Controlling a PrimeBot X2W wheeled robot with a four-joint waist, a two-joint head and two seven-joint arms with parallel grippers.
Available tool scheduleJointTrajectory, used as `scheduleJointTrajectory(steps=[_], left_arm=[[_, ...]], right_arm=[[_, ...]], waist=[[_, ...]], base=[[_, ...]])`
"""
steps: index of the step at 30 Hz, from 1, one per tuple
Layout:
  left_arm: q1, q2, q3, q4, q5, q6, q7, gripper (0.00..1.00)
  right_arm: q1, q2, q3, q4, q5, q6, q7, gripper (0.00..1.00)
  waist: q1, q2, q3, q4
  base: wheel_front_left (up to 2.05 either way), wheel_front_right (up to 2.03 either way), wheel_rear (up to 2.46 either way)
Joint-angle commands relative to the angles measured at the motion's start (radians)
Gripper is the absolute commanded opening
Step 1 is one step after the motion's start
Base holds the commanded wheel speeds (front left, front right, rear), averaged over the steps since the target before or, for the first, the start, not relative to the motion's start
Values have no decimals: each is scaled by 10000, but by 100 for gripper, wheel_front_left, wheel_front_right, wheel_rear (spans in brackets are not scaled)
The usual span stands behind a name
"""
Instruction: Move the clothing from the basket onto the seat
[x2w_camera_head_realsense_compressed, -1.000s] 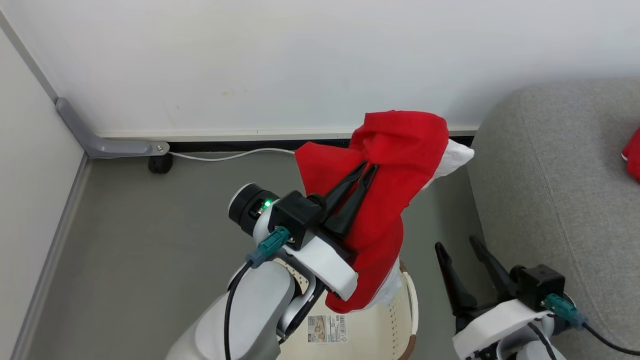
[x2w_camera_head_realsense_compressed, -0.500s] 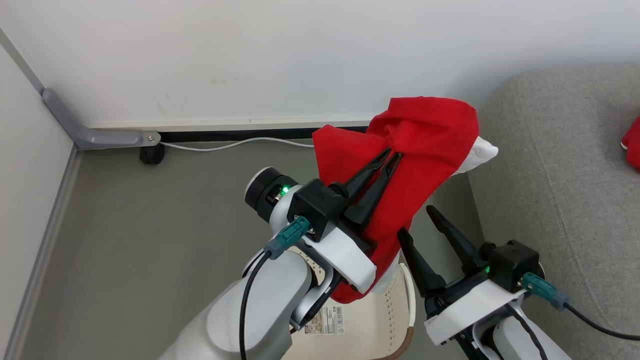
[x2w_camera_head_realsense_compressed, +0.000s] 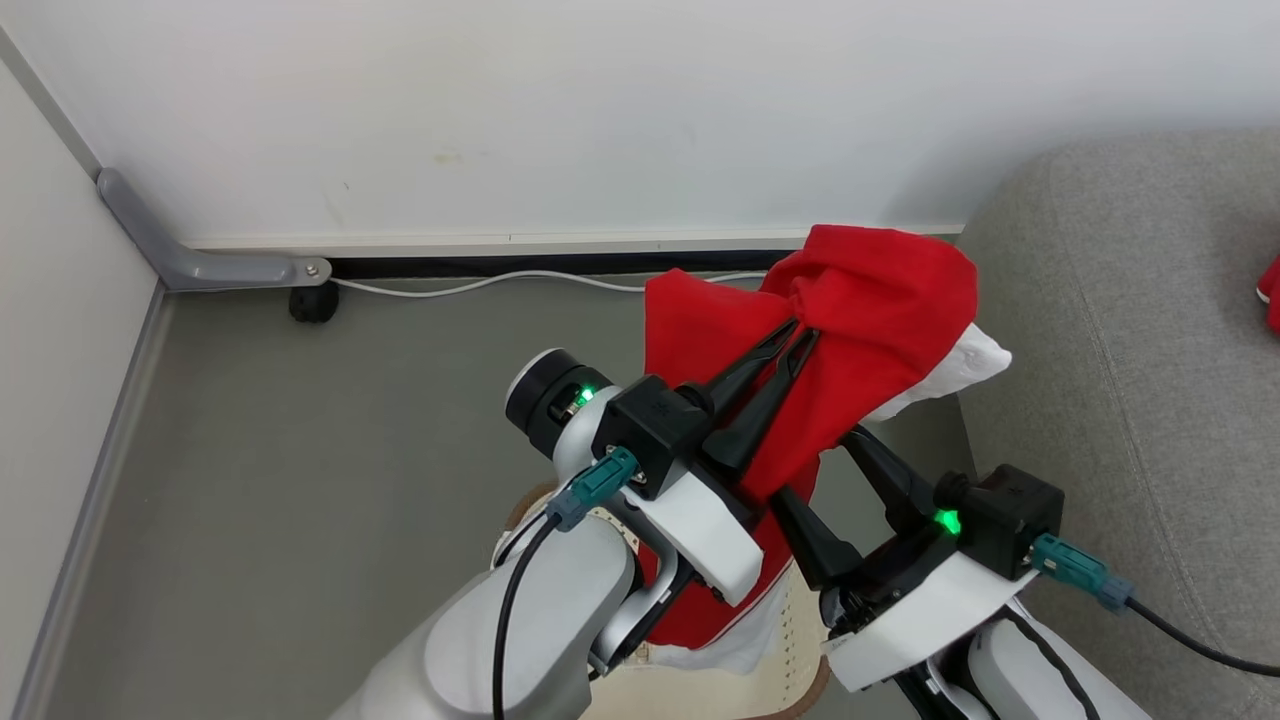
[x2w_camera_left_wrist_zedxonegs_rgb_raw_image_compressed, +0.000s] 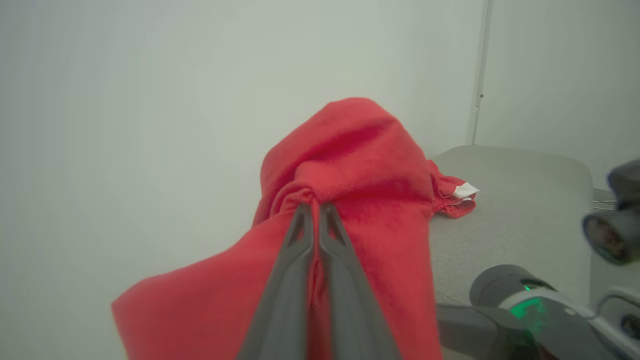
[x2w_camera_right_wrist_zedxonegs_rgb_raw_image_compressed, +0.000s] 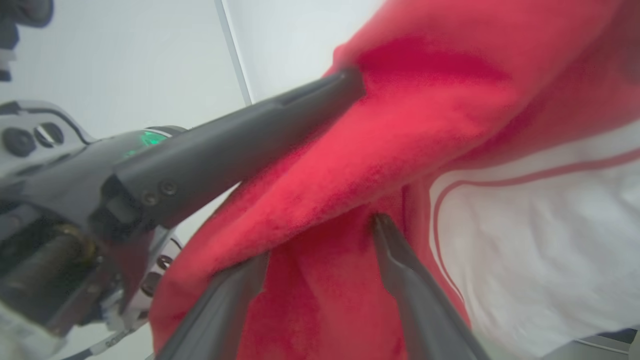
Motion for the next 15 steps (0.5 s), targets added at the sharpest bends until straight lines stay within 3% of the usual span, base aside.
scheduleJointTrajectory(steps=[1,15], left_arm=[[-539,47,211,-289,-58,34,-103,0],[-590,47,-576,-529,-331,41,-103,0]], right_arm=[[-106,50,32,2,53,29,-61,100],[-1162,54,1002,2210,376,29,-61,100]], waist=[[1,-1,3,0],[1,-1,-26,336]], base=[[0,0,0],[0,0,0]])
